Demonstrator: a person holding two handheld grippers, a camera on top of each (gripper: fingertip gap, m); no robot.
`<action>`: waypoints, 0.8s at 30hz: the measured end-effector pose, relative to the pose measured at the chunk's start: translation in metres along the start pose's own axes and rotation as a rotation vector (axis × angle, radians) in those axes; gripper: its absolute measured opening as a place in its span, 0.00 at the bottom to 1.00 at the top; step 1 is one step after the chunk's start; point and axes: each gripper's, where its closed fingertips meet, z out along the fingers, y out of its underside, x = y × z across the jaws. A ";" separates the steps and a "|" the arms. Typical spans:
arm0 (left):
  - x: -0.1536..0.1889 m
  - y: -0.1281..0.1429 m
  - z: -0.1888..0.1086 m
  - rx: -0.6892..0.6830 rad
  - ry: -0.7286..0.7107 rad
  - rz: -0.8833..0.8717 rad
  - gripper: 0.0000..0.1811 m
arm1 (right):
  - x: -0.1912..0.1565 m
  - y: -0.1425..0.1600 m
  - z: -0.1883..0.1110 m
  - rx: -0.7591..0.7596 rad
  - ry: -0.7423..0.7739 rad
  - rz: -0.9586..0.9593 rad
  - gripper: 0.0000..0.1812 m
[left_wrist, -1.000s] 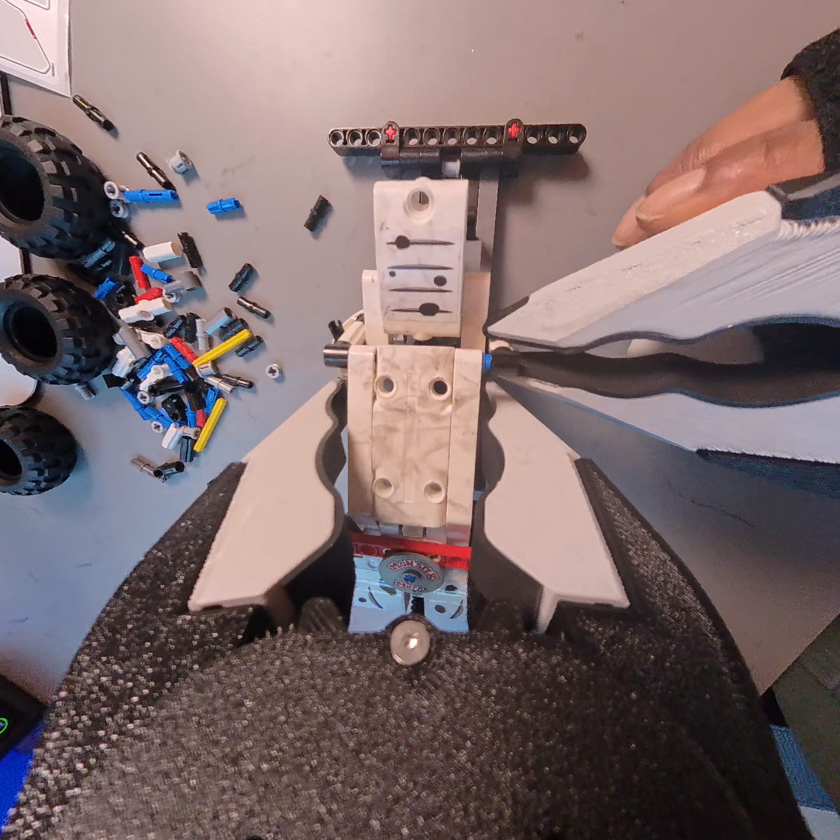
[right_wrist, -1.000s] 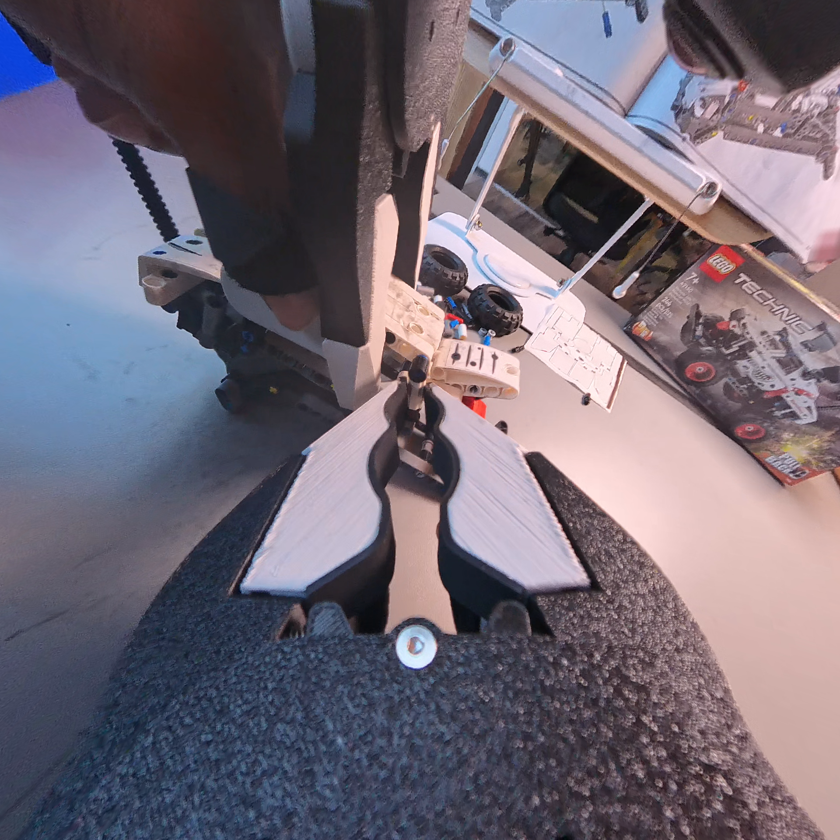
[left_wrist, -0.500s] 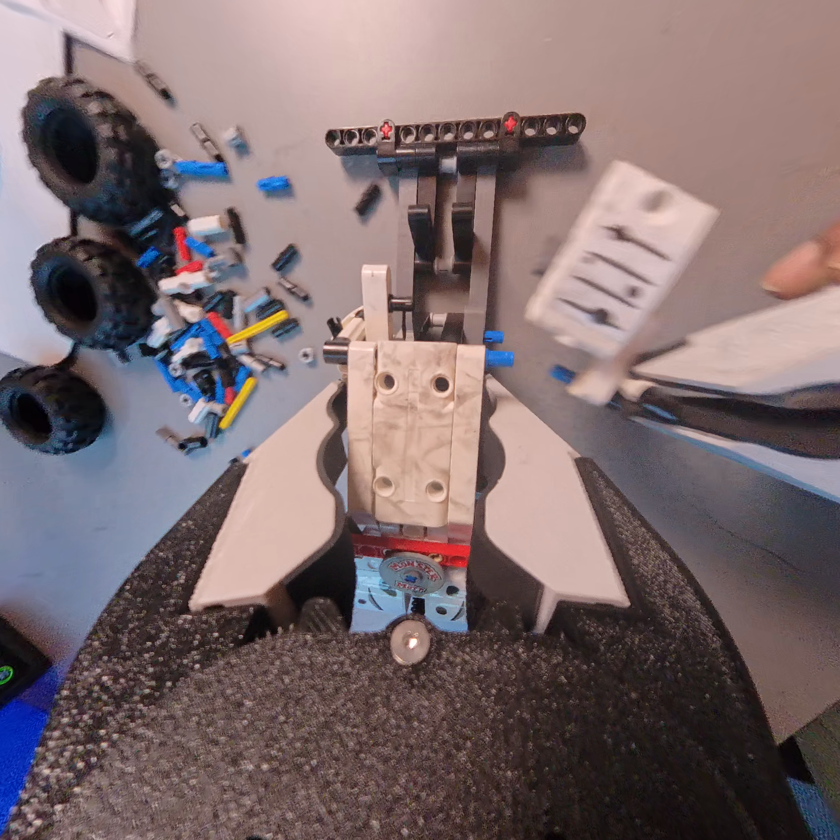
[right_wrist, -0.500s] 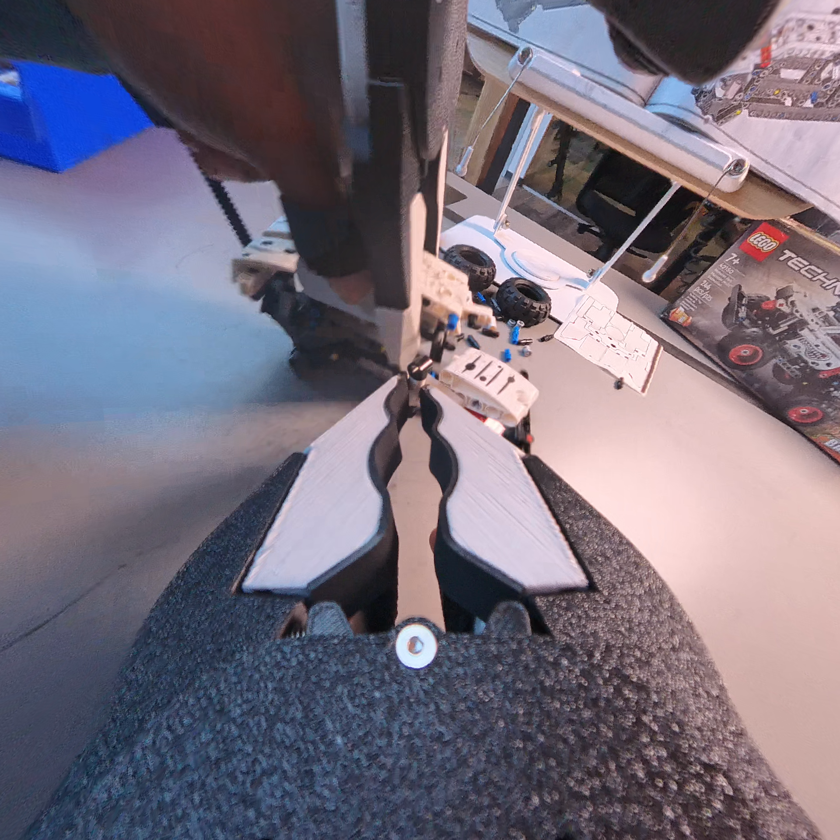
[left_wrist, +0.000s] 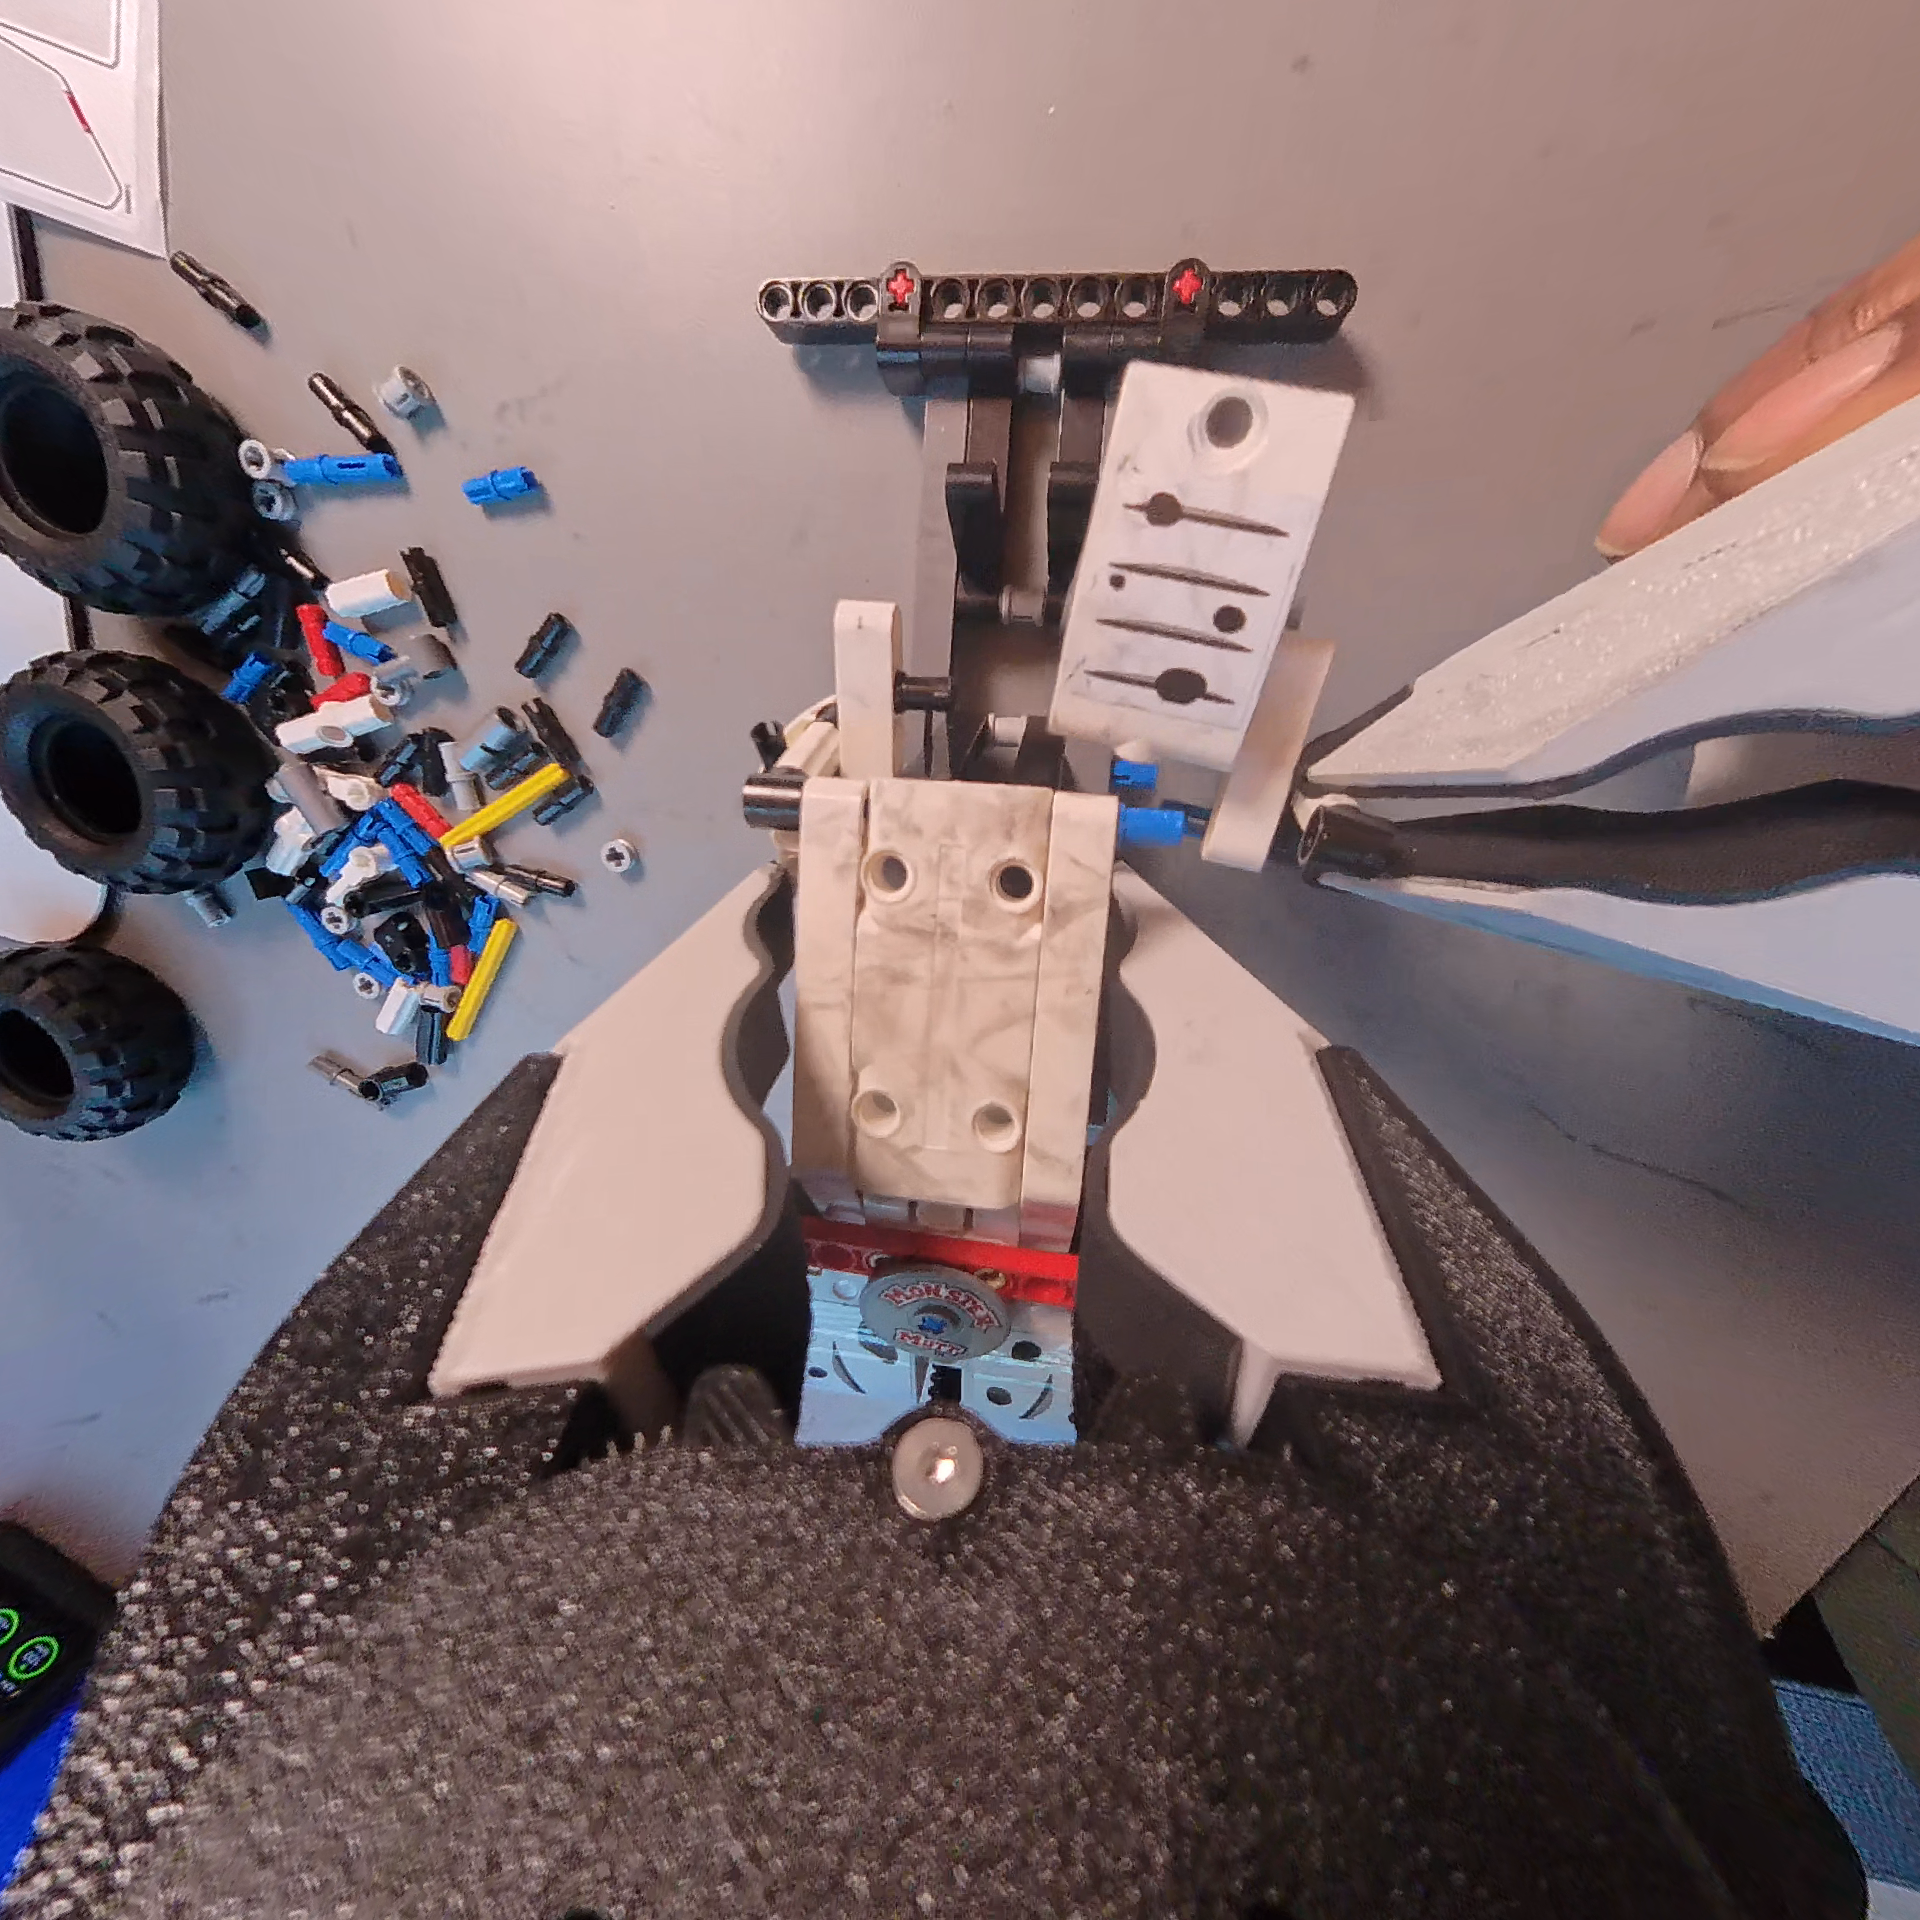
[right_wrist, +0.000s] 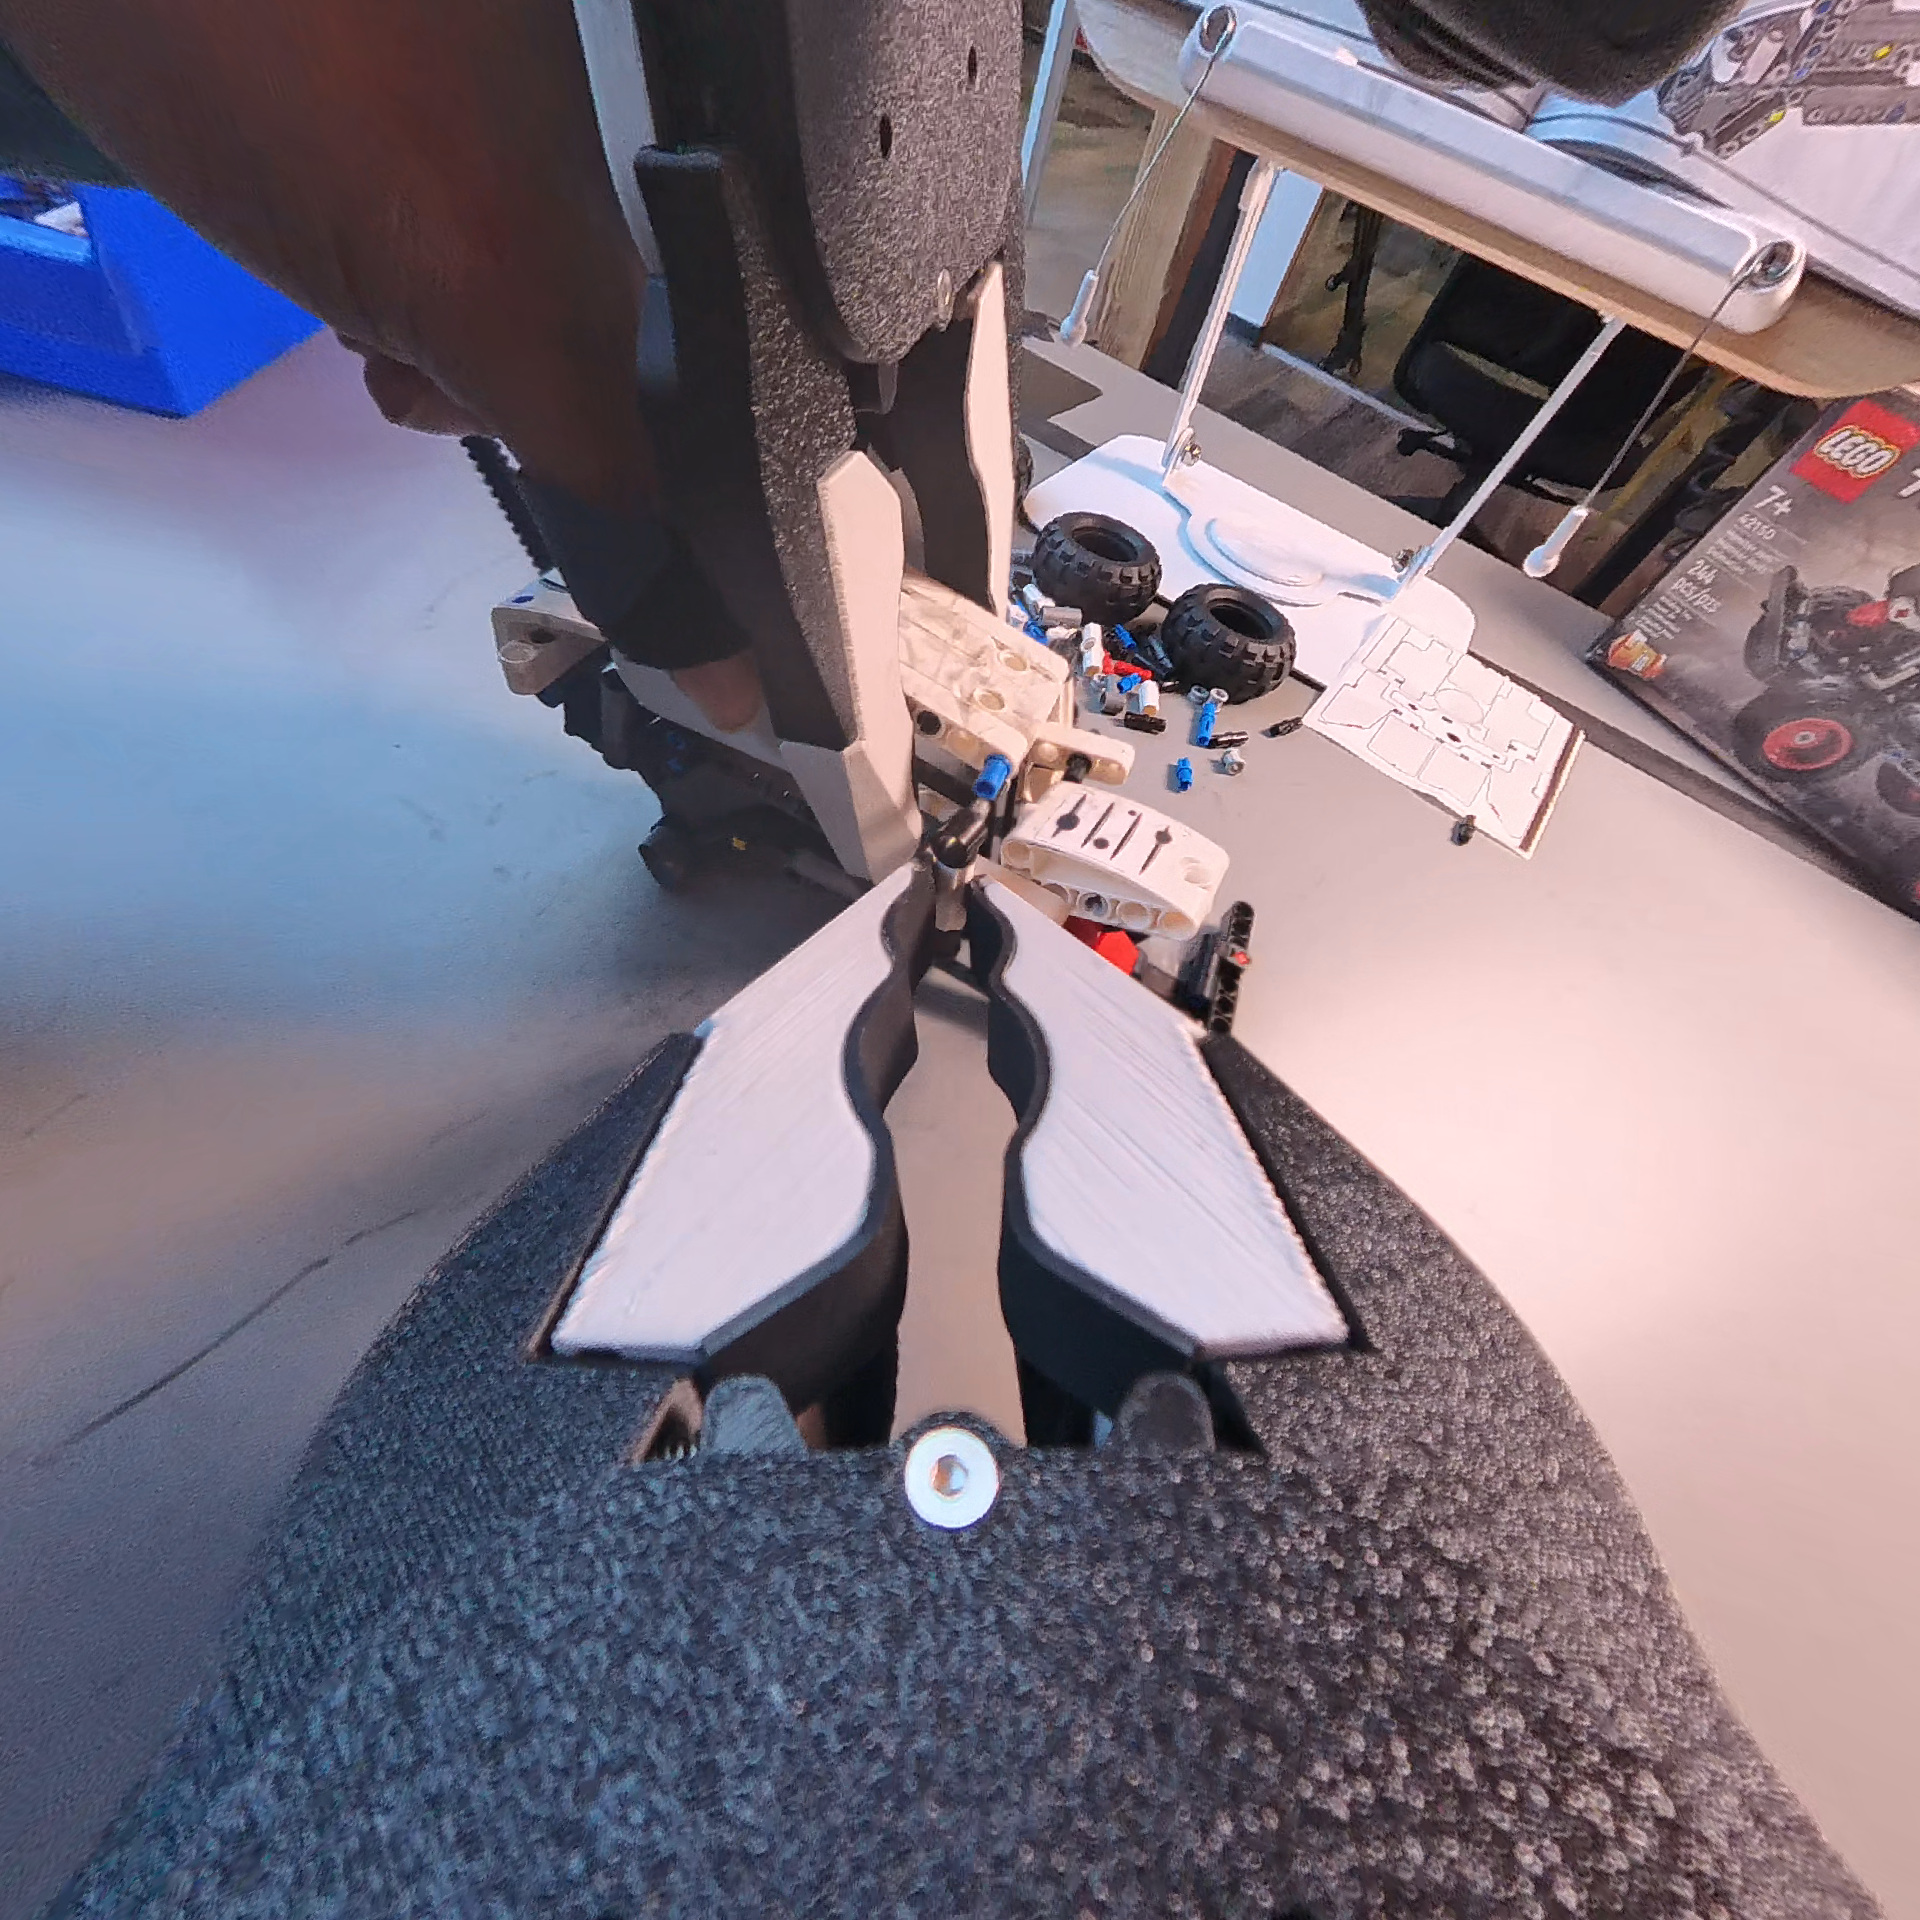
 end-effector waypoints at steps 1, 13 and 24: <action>0.001 0.000 0.000 0.000 0.002 0.004 0.32 | 0.001 0.000 0.001 0.000 0.004 -0.003 0.02; 0.002 0.000 0.000 0.008 0.018 0.044 0.33 | 0.004 -0.002 0.009 0.007 -0.047 -0.013 0.03; 0.007 -0.002 -0.011 0.060 0.058 0.077 0.36 | 0.004 -0.005 0.005 0.012 -0.113 0.013 0.03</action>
